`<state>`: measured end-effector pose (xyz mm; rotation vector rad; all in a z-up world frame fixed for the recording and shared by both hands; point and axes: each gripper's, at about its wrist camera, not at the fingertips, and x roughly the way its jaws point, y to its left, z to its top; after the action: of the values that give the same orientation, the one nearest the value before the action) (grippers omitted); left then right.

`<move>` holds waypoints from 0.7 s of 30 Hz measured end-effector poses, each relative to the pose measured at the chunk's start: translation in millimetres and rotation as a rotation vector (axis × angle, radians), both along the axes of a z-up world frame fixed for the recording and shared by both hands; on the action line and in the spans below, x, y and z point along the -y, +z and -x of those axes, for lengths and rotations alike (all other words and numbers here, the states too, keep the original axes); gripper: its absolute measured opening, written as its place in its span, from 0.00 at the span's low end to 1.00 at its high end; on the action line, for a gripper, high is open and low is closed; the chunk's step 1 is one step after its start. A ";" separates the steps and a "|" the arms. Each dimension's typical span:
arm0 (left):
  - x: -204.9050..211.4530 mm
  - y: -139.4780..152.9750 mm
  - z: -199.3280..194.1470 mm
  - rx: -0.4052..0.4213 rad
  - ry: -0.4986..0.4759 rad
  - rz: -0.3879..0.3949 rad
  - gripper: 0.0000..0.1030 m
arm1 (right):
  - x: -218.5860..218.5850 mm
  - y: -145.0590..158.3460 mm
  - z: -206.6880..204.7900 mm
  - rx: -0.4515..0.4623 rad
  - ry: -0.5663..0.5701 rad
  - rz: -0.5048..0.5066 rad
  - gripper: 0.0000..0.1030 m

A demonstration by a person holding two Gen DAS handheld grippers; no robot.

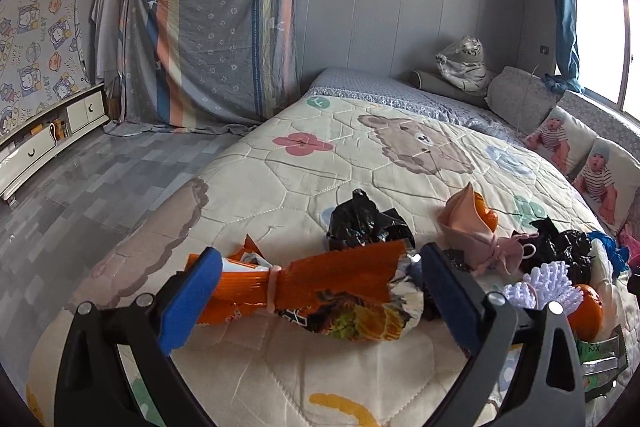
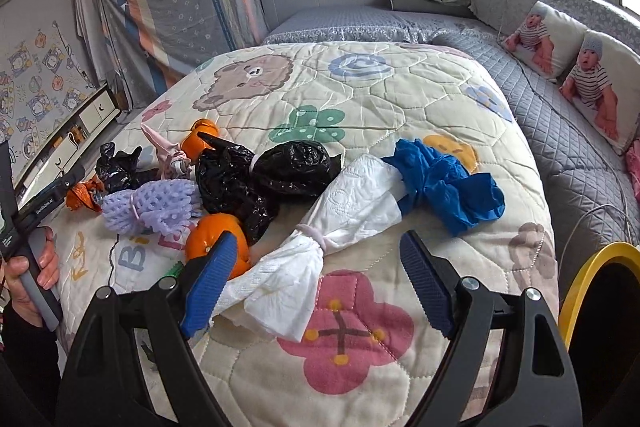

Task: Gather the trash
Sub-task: 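Move both tools back to the bed toward the orange snack bag and tissue, then grasp the orange snack bag with the left tool while the right grasps a tissue bundle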

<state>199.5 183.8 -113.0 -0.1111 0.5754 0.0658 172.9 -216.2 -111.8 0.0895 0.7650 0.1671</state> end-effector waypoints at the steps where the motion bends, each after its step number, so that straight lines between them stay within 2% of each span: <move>1: 1.0 -1.6 -1.6 -0.006 -0.004 0.000 0.92 | -1.5 -1.9 -2.8 -0.009 -0.001 0.000 0.77; 10: 5.3 -7.8 -18.9 -0.053 -0.046 0.008 0.91 | -1.9 -23.3 -28.5 -0.122 -0.032 -0.043 0.77; 13: 7.8 -10.3 -23.9 -0.069 -0.065 0.008 0.83 | -1.9 -31.1 -33.8 -0.153 -0.033 -0.054 0.75; 15: 8.9 -12.6 -27.3 -0.081 -0.070 0.004 0.81 | -2.3 -35.9 -36.9 -0.169 -0.034 -0.055 0.74; 16: 9.6 -13.8 -28.9 -0.085 -0.071 0.001 0.77 | -2.3 -37.3 -38.0 -0.173 -0.037 -0.055 0.72; 17: 10.3 -15.3 -30.0 -0.092 -0.073 0.000 0.69 | -2.5 -38.1 -39.2 -0.174 -0.038 -0.055 0.70; 21: 7.6 -19.1 -36.3 -0.114 -0.053 -0.003 0.54 | -1.1 -40.7 -42.7 -0.184 -0.047 -0.058 0.63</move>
<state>235.8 176.2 -132.2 -0.0890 0.6918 0.0212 215.7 -215.1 -152.5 0.1799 0.9403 0.1381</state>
